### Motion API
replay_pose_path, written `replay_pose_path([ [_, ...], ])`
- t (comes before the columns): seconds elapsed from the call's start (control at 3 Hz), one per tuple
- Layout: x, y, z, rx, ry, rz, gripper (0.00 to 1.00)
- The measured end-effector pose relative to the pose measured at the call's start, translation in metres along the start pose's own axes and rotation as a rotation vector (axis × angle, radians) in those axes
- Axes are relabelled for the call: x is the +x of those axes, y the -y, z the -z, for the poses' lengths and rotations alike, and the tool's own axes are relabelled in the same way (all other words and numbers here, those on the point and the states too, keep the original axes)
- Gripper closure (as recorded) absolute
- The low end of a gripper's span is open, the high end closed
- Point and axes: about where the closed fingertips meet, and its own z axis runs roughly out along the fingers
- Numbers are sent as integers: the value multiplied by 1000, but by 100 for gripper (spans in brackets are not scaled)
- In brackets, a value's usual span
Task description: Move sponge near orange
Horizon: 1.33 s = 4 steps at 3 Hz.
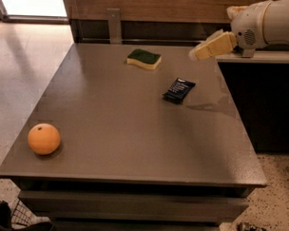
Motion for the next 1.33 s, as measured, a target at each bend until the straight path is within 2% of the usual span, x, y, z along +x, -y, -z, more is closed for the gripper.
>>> replay_pose_path([
  [0.33, 0, 0, 0, 0, 0, 0, 0],
  [0.67, 1, 4, -18, -11, 0, -6, 0],
  [1.0, 22, 8, -82, -53, -51, -21, 0],
  [1.33, 33, 4, -133, -93, -68, -34, 0],
])
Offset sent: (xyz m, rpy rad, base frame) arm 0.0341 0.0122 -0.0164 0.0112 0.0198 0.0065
